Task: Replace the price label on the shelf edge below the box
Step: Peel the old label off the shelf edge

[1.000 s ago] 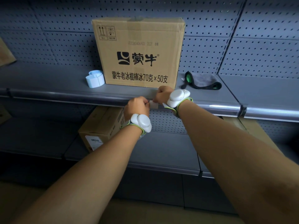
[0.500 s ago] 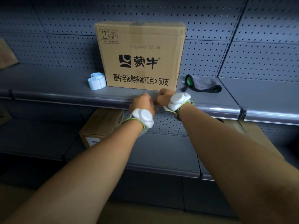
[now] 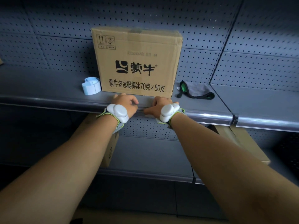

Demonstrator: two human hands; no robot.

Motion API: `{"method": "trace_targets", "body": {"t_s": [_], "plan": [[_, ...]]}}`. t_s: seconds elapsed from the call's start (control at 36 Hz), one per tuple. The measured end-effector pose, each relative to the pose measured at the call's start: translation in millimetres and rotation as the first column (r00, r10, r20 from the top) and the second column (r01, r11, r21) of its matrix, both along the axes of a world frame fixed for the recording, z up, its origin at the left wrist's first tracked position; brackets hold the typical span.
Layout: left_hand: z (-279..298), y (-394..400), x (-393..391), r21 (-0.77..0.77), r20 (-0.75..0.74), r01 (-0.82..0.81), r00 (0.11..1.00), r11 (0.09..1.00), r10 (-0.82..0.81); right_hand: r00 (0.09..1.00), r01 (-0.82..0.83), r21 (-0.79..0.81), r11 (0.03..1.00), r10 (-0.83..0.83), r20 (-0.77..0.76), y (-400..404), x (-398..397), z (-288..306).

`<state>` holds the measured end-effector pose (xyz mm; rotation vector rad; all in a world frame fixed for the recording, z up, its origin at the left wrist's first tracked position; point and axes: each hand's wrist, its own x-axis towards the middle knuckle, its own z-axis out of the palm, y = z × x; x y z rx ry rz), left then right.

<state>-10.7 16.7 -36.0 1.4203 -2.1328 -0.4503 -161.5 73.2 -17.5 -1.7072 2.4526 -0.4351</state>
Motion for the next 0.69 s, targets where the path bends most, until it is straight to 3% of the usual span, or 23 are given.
{"method": "trace_targets", "body": {"t_s": [0.17,0.39,0.69], "plan": [[-15,-8,1,-0.061,0.011,0.002,1.000,0.998,-0.001,1.000,0.022,0.051,0.998,-0.021,-0.018,-2,3,1],[-17,-11,1,-0.084,0.037,0.003,0.999,0.996,0.000,0.999,-0.043,0.004,0.999,0.043,-0.019,-2,1,-3],[-6,-8,2,-0.018,0.094,0.011,0.995,1.000,-0.010,0.999,0.001,0.035,0.999,0.000,-0.042,-6,8,-4]]}}
